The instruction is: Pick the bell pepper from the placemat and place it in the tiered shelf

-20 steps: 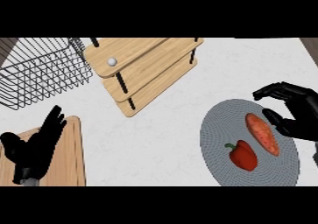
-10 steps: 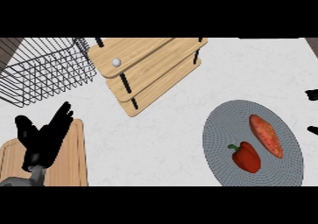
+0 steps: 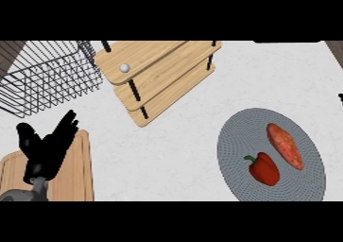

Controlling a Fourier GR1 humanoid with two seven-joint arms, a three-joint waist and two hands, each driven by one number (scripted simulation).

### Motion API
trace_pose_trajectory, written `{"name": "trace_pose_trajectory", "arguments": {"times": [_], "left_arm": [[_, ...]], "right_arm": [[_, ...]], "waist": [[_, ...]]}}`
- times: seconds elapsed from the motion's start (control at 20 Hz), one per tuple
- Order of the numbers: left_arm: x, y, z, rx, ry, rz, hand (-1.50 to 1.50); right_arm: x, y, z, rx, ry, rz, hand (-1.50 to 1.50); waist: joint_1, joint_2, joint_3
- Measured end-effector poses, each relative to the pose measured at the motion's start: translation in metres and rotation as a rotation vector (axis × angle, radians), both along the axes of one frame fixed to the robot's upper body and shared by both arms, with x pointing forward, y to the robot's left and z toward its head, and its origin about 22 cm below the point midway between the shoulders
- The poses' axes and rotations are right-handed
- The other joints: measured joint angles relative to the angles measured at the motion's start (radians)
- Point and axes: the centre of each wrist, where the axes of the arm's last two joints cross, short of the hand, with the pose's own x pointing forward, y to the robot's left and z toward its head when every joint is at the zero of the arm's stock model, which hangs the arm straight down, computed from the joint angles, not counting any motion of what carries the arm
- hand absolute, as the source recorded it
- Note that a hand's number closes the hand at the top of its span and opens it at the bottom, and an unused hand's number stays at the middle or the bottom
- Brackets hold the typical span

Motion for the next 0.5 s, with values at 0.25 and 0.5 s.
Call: {"name": "trace_pose_trajectory", "arguments": {"times": [0.25,0.5], "left_arm": [[0.003,0.002,0.003,-0.002,0.023,0.012,0.0],[0.0,0.002,-0.002,-0.001,0.009,0.01,0.0]], "right_arm": [[0.0,0.035,0.028,-0.118,0.037,0.066,-1.5],[-0.005,0.082,0.04,-0.206,0.033,0.012,-1.5]], "waist": [[-0.007,-0.004,-0.001],[-0.008,-0.006,0.0]]}}
